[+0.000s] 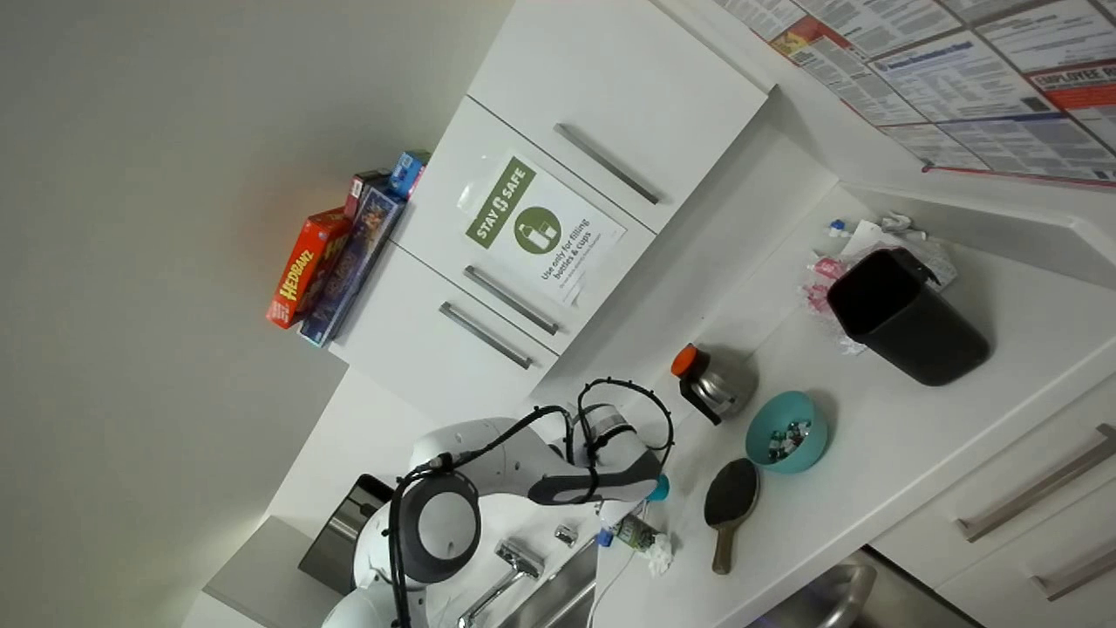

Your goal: Move the candies from the cup to the bowl

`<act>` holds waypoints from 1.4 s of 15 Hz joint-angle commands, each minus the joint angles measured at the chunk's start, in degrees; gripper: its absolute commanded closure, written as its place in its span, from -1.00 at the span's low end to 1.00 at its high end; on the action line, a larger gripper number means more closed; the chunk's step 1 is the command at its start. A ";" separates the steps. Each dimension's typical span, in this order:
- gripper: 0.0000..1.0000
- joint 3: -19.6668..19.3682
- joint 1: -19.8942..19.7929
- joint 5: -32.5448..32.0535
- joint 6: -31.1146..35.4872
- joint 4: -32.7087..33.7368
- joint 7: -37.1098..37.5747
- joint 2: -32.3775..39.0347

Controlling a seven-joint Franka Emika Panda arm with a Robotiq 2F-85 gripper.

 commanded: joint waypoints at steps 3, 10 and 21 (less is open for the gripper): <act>0.99 1.03 -1.90 -0.77 0.00 -2.34 3.28 0.30; 0.99 -10.61 7.81 -1.20 -2.29 -2.97 5.15 0.68; 0.46 -14.53 12.01 1.59 1.19 1.31 9.78 4.59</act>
